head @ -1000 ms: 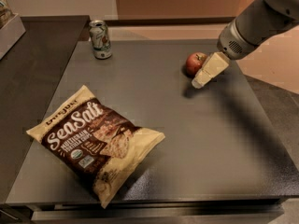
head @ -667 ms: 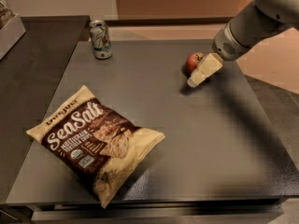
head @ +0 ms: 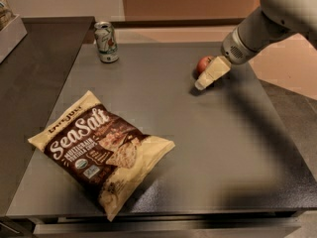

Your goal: Move apple near brown chip bag

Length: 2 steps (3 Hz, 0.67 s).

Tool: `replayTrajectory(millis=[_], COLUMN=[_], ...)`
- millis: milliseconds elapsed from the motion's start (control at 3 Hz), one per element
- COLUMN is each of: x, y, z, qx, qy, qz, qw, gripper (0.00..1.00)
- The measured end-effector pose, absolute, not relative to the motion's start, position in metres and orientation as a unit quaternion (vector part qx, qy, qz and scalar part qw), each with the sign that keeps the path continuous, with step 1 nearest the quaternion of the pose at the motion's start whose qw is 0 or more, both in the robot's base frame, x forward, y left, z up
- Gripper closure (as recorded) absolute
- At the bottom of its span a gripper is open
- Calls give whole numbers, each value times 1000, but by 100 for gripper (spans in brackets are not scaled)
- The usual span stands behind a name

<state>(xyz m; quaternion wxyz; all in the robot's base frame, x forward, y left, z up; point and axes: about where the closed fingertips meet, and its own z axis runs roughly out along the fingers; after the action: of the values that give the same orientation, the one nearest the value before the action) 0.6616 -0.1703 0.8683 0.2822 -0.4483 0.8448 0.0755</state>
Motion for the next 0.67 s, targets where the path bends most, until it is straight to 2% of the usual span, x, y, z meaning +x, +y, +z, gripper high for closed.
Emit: replayTrajectory(millis=[667], x=[670], y=[-169], z=[860], qx=[-448], qy=[846], qz=[79], qw=[279], gripper=[47])
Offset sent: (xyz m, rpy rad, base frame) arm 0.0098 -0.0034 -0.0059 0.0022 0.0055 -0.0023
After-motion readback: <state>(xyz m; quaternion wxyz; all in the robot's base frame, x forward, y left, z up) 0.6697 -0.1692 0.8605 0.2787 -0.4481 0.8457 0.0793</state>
